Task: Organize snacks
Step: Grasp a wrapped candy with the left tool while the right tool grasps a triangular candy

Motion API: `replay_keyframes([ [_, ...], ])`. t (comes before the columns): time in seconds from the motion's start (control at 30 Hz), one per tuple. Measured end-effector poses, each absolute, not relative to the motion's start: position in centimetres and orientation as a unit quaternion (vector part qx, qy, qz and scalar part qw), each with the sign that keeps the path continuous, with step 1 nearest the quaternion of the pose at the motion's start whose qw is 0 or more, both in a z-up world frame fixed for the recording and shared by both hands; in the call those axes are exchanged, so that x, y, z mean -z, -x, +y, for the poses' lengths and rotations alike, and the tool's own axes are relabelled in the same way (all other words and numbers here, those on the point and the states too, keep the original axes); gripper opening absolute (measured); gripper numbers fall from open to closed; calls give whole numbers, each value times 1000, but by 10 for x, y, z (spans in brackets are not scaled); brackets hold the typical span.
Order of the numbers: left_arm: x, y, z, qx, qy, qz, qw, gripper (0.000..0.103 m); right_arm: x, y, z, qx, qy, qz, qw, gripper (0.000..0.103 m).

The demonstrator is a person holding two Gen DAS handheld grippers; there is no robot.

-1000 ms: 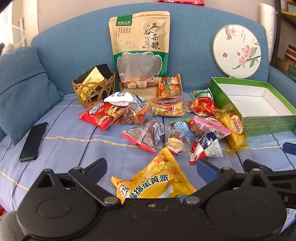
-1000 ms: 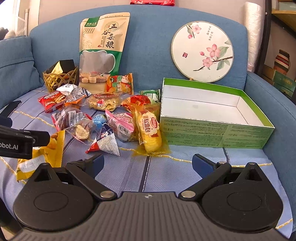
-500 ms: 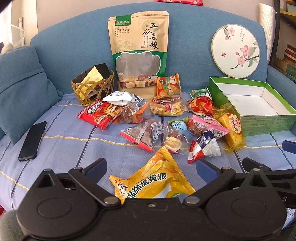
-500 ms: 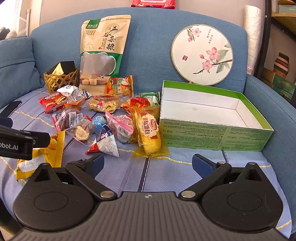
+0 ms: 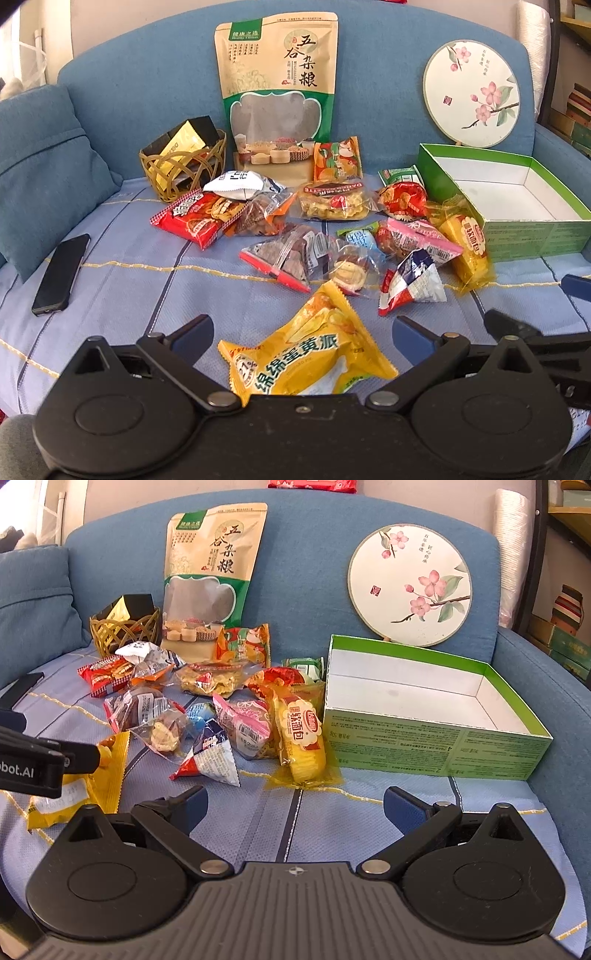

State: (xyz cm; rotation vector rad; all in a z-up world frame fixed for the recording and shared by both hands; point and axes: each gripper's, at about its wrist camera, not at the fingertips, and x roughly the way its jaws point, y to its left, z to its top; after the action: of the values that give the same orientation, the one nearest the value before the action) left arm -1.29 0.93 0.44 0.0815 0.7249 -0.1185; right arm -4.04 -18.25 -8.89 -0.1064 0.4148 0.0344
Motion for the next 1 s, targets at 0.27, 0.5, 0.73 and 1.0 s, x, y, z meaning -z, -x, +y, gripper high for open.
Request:
replay_keyframes([
  [0.27, 0, 23, 35, 113, -9, 354, 928, 103, 96, 27, -182, -111, 47, 191, 974, 103],
  [0.5, 1, 12, 50, 157, 32, 369, 915, 103, 94, -20, -157, -164, 66, 234, 956, 103],
  [0.73, -3, 1, 51, 177, 36, 371, 911, 102, 108, -42, -151, -135, 80, 252, 955, 74],
  [1.0, 3, -59, 1, 214, 4, 365, 906, 78, 108, -14, -171, -121, 91, 253, 955, 73],
])
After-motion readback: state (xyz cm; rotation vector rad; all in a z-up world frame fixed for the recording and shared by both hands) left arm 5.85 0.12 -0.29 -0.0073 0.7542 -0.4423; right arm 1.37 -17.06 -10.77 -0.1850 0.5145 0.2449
